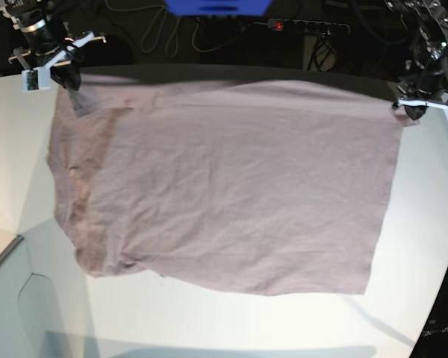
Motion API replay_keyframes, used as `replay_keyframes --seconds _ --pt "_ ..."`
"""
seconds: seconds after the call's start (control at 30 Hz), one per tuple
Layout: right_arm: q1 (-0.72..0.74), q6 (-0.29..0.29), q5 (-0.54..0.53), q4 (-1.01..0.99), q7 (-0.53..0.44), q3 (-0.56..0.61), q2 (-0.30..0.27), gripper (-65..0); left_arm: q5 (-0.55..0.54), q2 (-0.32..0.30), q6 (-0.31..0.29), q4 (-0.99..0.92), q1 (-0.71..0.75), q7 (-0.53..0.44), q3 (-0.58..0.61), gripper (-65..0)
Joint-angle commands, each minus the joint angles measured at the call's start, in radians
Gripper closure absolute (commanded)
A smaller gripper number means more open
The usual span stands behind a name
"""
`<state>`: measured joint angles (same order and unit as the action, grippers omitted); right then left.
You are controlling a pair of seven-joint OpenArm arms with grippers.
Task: Layout the t-shirt on the table in an organized manner, then fold the t-shirt properly
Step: 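Release and regrasp the shirt edge with both grippers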
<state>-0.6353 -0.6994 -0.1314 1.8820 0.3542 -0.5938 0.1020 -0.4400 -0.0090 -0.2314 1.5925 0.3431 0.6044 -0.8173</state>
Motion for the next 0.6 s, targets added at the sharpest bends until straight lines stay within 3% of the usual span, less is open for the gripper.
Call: replay_keyframes --seconds 0.0,0.2,0.37,0.57 --pt "-0.01 0.001 -0.014 0.017 -0.022 -0.005 -0.002 0.0 -0.01 -0.009 -0.004 0.021 0.006 -0.022 -0.004 0.0" --pt "0.035 0.001 -0.014 0.018 -0.022 -0.005 -0.002 0.0 -0.003 -0.015 -0.004 0.115 0.02 -0.024 0.002 0.0" --pt "0.133 0.001 -0.014 0.017 -0.019 -0.004 -0.005 0.0 -0.001 -0.036 -0.004 0.134 -0.06 -0.014 0.009 0.0" --pt "0.256 0.001 -0.011 0.006 -0.014 0.022 -0.046 0.0 0.0 -0.088 -0.003 0.116 -0.149 -0.014 0.132 0.0"
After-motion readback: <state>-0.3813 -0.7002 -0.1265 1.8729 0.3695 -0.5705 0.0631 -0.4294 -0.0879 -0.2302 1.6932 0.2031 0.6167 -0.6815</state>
